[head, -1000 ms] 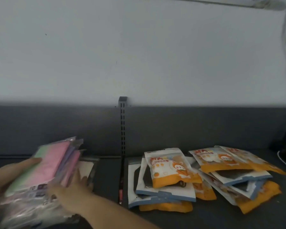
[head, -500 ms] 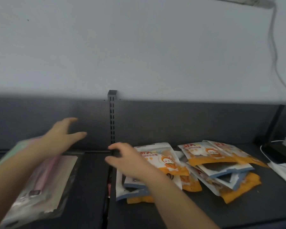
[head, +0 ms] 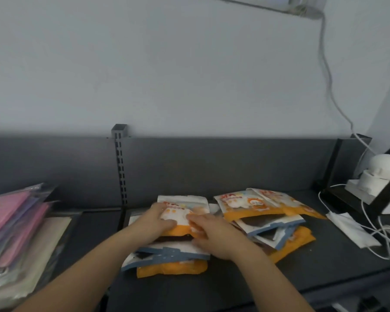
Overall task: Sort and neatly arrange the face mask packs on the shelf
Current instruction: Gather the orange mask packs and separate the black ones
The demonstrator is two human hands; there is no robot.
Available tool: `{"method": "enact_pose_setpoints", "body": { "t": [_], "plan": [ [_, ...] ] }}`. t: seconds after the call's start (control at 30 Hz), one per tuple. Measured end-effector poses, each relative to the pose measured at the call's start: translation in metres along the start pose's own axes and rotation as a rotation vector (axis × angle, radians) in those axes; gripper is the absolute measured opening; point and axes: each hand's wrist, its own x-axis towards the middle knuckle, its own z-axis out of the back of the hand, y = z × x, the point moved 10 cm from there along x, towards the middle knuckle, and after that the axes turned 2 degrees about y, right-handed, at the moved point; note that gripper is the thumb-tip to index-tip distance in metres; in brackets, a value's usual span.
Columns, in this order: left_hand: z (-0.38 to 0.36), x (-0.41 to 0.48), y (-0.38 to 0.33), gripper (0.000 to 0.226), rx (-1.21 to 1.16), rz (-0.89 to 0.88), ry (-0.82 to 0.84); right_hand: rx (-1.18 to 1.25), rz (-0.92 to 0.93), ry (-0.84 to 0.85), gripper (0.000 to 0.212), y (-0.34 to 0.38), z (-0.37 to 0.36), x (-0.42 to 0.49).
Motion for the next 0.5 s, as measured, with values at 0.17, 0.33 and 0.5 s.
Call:
{"method": "enact_pose_setpoints", "body": {
  "t": [0.17, 0.33, 0.5],
  "plan": [
    [0.010, 0.003, 0.005, 0.080, -0.302, 0.043, -0.079, 0.055, 0.138, -0.027, 0.055, 0.005, 0.018, -0.017],
    [0.002, 0.001, 0.010, 0.093, -0.274, 0.114, -0.057, -0.120, -0.090, -0.367, 0.053, -0.050, 0.076, -0.031],
    [-0.003, 0.003, 0.020, 0.083, -0.377, 0.192, -0.059, -0.298, -0.342, -0.171, 0.061, -0.093, 0.044, -0.020]
  ]
}}
